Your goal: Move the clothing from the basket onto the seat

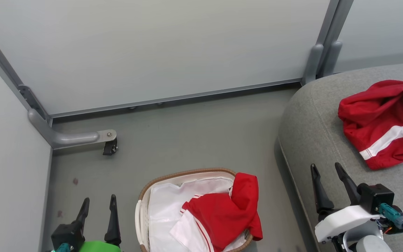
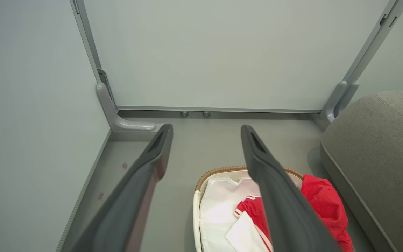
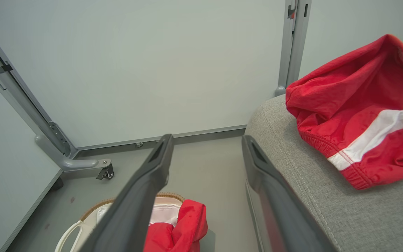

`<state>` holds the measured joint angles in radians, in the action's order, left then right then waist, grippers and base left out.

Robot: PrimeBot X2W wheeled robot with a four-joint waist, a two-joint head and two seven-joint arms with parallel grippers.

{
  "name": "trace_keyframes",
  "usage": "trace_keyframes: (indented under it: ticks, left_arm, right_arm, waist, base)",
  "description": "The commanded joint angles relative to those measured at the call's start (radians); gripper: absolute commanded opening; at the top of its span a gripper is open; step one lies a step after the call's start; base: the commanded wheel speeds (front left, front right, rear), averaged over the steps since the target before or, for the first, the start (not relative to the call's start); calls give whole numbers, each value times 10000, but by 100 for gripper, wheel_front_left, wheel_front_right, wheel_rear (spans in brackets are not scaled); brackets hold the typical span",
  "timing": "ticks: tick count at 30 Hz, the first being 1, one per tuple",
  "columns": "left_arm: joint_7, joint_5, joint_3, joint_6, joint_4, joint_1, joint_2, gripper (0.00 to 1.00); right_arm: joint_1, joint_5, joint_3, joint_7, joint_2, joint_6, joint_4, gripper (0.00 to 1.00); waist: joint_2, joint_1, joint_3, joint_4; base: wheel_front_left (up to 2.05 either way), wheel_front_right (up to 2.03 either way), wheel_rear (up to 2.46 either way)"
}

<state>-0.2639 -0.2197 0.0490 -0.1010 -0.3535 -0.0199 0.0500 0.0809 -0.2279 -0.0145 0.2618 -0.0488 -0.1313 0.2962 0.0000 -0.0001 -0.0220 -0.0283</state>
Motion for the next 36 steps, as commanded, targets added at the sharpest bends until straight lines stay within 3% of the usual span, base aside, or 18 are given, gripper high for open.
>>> trace_keyframes:
  ticks: [1, 12, 25, 36]
  left_arm:
    - [-9, -41, 10, 66, 4, -171, 19, 100]
    - [-9, -300, 384, 4, -83, 441, 18, 100]
    - [-9, -695, 1205, -290, -1289, 3213, 30, 100]
    - [-9, -1444, 2700, -313, -2820, 5659, 224, 100]
  right_arm:
    - [-136, -20, 34, 48, -40, 10, 29, 100]
    - [454, -160, 160, 48, -36, 10, -247, 100]
    - [2460, -395, -6, 48, -37, 10, -1086, 100]
    - [3778, -1043, -155, 48, -31, 10, -1842, 100]
  waist:
    - [0, 1, 6, 6]
    - [0, 1, -935, -215]
    - [0, 1, -3954, -983]
    - [0, 1, -6116, -1719]
  base:
    - [0, 0, 0]
    - [0, 0, 0]
    - [0, 0, 0]
    - [0, 0, 0]
